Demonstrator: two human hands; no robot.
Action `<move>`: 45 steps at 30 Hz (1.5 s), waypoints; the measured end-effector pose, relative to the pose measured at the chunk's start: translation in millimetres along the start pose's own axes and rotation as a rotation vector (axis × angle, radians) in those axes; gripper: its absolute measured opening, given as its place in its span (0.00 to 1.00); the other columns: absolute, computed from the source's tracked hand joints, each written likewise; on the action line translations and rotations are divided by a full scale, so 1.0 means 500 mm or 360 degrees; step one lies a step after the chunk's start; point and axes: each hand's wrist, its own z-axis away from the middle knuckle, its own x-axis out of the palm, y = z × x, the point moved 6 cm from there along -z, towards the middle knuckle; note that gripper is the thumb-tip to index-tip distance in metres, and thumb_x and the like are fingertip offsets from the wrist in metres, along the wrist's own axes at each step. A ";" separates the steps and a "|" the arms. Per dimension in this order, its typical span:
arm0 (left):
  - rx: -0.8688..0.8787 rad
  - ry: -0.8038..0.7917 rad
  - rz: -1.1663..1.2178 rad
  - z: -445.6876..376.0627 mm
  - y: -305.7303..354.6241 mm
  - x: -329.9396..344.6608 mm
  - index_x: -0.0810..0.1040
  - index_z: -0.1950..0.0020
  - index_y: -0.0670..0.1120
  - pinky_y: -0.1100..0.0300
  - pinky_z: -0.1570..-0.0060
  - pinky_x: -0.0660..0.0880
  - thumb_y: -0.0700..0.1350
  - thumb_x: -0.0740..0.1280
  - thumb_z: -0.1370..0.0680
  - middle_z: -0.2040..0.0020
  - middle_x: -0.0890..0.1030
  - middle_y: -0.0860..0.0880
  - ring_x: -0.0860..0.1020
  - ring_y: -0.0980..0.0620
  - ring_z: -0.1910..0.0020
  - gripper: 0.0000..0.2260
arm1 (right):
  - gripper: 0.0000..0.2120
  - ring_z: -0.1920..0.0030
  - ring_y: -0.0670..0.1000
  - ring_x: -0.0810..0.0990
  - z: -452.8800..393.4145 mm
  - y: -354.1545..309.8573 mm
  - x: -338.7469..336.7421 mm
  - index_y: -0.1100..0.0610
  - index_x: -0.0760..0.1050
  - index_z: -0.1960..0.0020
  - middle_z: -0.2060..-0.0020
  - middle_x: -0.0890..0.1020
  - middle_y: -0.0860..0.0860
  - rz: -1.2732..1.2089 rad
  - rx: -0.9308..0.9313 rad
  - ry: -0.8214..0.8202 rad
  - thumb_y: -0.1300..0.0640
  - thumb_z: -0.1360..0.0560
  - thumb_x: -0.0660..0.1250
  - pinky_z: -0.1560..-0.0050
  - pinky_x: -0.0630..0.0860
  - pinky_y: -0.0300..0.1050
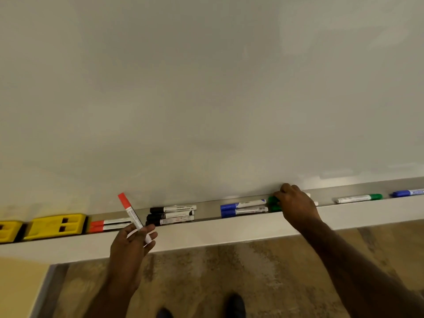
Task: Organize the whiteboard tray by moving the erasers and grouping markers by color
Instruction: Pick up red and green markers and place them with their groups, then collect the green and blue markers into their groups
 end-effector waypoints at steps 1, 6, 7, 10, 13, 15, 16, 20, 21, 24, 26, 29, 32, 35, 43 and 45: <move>-0.0017 0.0014 0.0015 -0.002 -0.002 -0.005 0.73 0.37 0.42 0.53 0.52 0.77 0.36 0.61 0.20 0.48 0.83 0.43 0.82 0.45 0.49 0.12 | 0.12 0.47 0.52 0.75 0.000 0.004 0.006 0.53 0.77 0.42 0.47 0.76 0.51 -0.0028 0.0011 -0.0028 0.59 0.24 0.63 0.53 0.78 0.48; -0.0155 0.0072 0.0134 -0.032 -0.008 -0.025 0.74 0.39 0.41 0.51 0.47 0.77 0.37 0.61 0.20 0.46 0.82 0.42 0.81 0.43 0.46 0.10 | 0.14 0.47 0.53 0.75 0.001 0.011 0.019 0.54 0.78 0.42 0.47 0.79 0.52 -0.0346 0.0038 0.0006 0.65 0.24 0.62 0.51 0.76 0.48; -0.0213 0.0089 0.0193 -0.042 -0.010 -0.029 0.75 0.40 0.39 0.51 0.46 0.77 0.38 0.62 0.20 0.46 0.82 0.41 0.81 0.43 0.46 0.10 | 0.14 0.48 0.54 0.75 0.003 0.013 0.019 0.55 0.78 0.42 0.47 0.79 0.53 -0.0391 0.0056 0.0047 0.65 0.24 0.62 0.52 0.76 0.48; -0.0342 0.0175 0.0341 -0.066 -0.010 -0.034 0.76 0.47 0.38 0.51 0.46 0.77 0.37 0.63 0.21 0.49 0.80 0.39 0.80 0.42 0.48 0.05 | 0.11 0.51 0.58 0.76 0.015 0.035 0.025 0.60 0.79 0.46 0.49 0.80 0.58 -0.0465 0.0099 0.0194 0.67 0.26 0.63 0.54 0.76 0.51; -0.0240 0.0368 0.0310 -0.086 0.008 -0.048 0.75 0.60 0.38 0.60 0.65 0.80 0.33 0.64 0.24 0.66 0.81 0.42 0.80 0.47 0.63 0.05 | 0.10 0.50 0.64 0.76 0.022 0.055 0.042 0.63 0.80 0.47 0.50 0.81 0.62 -0.0558 0.0144 0.0358 0.68 0.27 0.67 0.51 0.76 0.57; -0.0125 0.0501 0.0317 -0.098 0.031 -0.064 0.73 0.54 0.37 0.64 0.75 0.76 0.29 0.63 0.27 0.75 0.77 0.45 0.76 0.52 0.74 0.05 | 0.09 0.51 0.66 0.76 0.023 0.056 0.059 0.63 0.79 0.48 0.50 0.81 0.62 -0.0591 0.0131 0.0444 0.65 0.27 0.68 0.50 0.77 0.60; -0.0095 0.0542 0.0302 -0.109 0.035 -0.066 0.72 0.47 0.39 0.62 0.74 0.75 0.27 0.63 0.28 0.73 0.75 0.43 0.74 0.52 0.76 0.13 | 0.09 0.51 0.66 0.76 0.026 0.062 0.065 0.62 0.79 0.48 0.50 0.81 0.62 -0.0558 0.0124 0.0479 0.61 0.26 0.66 0.50 0.77 0.60; -0.0071 0.0611 0.0172 -0.151 0.029 -0.068 0.72 0.42 0.41 0.58 0.66 0.76 0.30 0.65 0.29 0.59 0.77 0.40 0.76 0.47 0.67 0.17 | 0.20 0.50 0.67 0.78 0.022 0.067 0.072 0.62 0.79 0.47 0.49 0.82 0.62 -0.0512 0.0104 0.0579 0.50 0.26 0.57 0.47 0.74 0.60; -0.0059 0.0637 0.0114 -0.165 0.025 -0.070 0.73 0.42 0.41 0.59 0.67 0.76 0.33 0.66 0.28 0.58 0.78 0.40 0.77 0.47 0.68 0.16 | 0.19 0.49 0.67 0.77 0.021 0.060 0.069 0.61 0.79 0.46 0.48 0.82 0.62 -0.0509 0.0125 0.0596 0.50 0.25 0.58 0.46 0.74 0.60; -0.0025 0.0722 -0.0176 -0.193 0.024 -0.066 0.73 0.41 0.43 0.51 0.58 0.81 0.42 0.67 0.26 0.50 0.81 0.41 0.82 0.43 0.59 0.14 | 0.13 0.47 0.64 0.75 0.028 0.042 0.054 0.60 0.79 0.46 0.47 0.81 0.61 -0.0556 0.0161 0.0642 0.52 0.23 0.62 0.46 0.74 0.61; 0.0013 0.0737 -0.0432 -0.202 0.024 -0.057 0.72 0.39 0.43 0.46 0.49 0.80 0.45 0.66 0.25 0.44 0.81 0.40 0.81 0.39 0.50 0.16 | 0.13 0.46 0.61 0.73 0.034 0.043 0.046 0.59 0.79 0.46 0.47 0.81 0.60 -0.0587 0.0157 0.0675 0.54 0.26 0.64 0.47 0.74 0.60; 0.0075 0.0783 -0.0628 -0.206 0.024 -0.051 0.72 0.37 0.40 0.47 0.45 0.78 0.45 0.65 0.24 0.42 0.80 0.38 0.79 0.38 0.46 0.17 | 0.11 0.45 0.59 0.71 0.042 0.048 0.040 0.59 0.79 0.46 0.47 0.82 0.60 -0.0613 0.0156 0.0722 0.58 0.27 0.67 0.49 0.76 0.60; 0.0151 0.0826 -0.0764 -0.203 0.027 -0.053 0.74 0.39 0.39 0.51 0.47 0.76 0.46 0.65 0.23 0.43 0.80 0.38 0.78 0.38 0.45 0.16 | 0.11 0.46 0.61 0.73 0.048 0.059 0.043 0.60 0.79 0.46 0.47 0.82 0.60 -0.0591 0.0164 0.0725 0.58 0.27 0.67 0.49 0.76 0.60; 0.0250 0.0814 -0.0881 -0.202 0.023 -0.054 0.77 0.41 0.39 0.51 0.47 0.75 0.46 0.65 0.23 0.45 0.82 0.39 0.79 0.39 0.46 0.14 | 0.11 0.46 0.63 0.74 0.052 0.065 0.047 0.61 0.79 0.46 0.47 0.82 0.61 -0.0574 0.0189 0.0678 0.59 0.28 0.68 0.49 0.75 0.61; 0.0601 0.0697 -0.1116 -0.187 0.029 -0.046 0.83 0.52 0.38 0.58 0.56 0.71 0.38 0.63 0.23 0.55 0.84 0.39 0.80 0.41 0.55 0.09 | 0.11 0.47 0.65 0.76 0.050 0.061 0.045 0.62 0.80 0.46 0.47 0.82 0.62 -0.0610 0.0176 0.0669 0.61 0.28 0.69 0.49 0.76 0.61; 0.0688 0.0714 -0.1128 -0.173 0.037 -0.042 0.82 0.53 0.38 0.59 0.59 0.70 0.38 0.62 0.23 0.58 0.83 0.39 0.80 0.41 0.57 0.09 | 0.11 0.47 0.65 0.76 0.049 0.064 0.047 0.63 0.79 0.46 0.47 0.82 0.62 -0.0629 0.0203 0.0669 0.62 0.28 0.69 0.48 0.75 0.60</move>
